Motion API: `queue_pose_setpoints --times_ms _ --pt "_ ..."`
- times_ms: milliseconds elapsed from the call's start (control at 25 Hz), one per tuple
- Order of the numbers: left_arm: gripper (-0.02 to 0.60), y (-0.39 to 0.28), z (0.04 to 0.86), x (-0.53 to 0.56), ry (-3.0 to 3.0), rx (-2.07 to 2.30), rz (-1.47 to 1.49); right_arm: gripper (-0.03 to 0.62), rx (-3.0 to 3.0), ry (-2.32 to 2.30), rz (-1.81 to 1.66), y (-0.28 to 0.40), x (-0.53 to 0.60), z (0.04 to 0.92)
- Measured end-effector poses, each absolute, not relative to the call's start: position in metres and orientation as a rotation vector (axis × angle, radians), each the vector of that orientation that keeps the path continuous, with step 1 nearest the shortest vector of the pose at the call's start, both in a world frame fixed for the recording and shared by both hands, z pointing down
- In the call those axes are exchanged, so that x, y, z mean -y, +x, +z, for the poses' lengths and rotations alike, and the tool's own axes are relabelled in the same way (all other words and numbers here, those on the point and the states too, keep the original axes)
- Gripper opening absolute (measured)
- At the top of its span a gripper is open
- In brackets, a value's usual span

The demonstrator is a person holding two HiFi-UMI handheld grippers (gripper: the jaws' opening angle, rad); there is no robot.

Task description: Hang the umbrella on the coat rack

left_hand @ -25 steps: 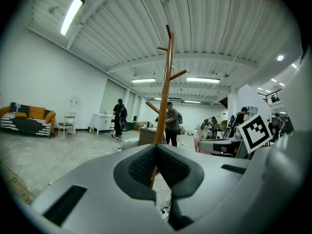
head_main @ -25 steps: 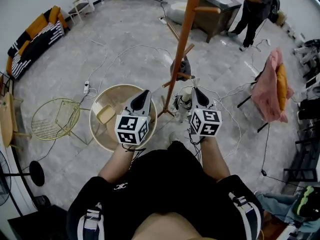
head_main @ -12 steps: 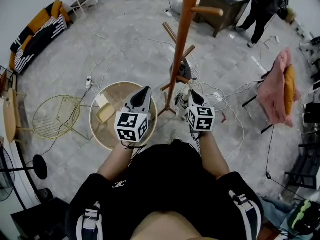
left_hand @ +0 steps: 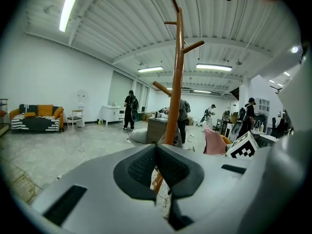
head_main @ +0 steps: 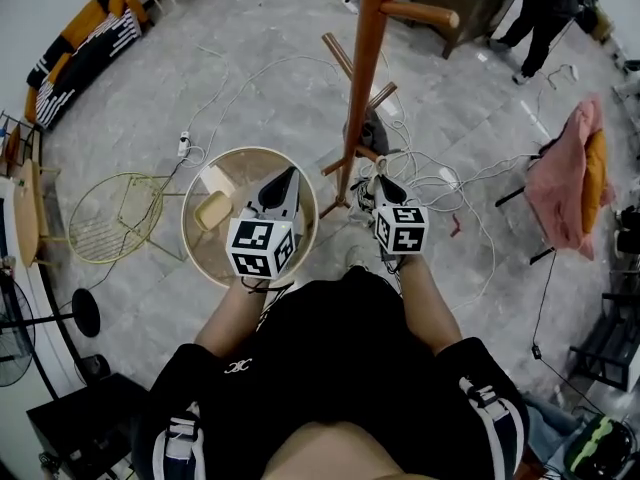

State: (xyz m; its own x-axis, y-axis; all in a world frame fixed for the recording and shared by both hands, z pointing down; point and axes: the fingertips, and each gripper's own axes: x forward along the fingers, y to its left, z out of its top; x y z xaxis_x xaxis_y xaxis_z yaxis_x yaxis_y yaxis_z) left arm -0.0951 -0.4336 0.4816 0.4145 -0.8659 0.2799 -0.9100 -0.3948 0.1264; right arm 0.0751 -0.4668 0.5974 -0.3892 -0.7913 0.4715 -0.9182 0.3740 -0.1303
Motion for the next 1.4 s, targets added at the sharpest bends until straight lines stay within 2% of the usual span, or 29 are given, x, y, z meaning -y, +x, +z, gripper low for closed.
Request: queue_pose_setpoints --times_ms 600,840,1160,1400 --pt "0.017 -0.108 0.49 0.442 2.351 1.634 0.266 0.021 2.331 1.369 0.531 0.05 0.494 0.629" --pt "0.018 -0.111 0.489 0.439 2.354 1.629 0.266 0.043 2.305 1.44 0.514 0.053 0.497 0.627" --pt "0.018 -0.103 0.486 0.426 2.407 1.566 0.232 0.017 2.325 1.623 0.451 0.075 0.469 0.586" --pt "0.018 -0.087 0.483 0.413 2.488 1.473 0.206 0.015 2.369 1.859 0.19 0.1 0.434 0.501"
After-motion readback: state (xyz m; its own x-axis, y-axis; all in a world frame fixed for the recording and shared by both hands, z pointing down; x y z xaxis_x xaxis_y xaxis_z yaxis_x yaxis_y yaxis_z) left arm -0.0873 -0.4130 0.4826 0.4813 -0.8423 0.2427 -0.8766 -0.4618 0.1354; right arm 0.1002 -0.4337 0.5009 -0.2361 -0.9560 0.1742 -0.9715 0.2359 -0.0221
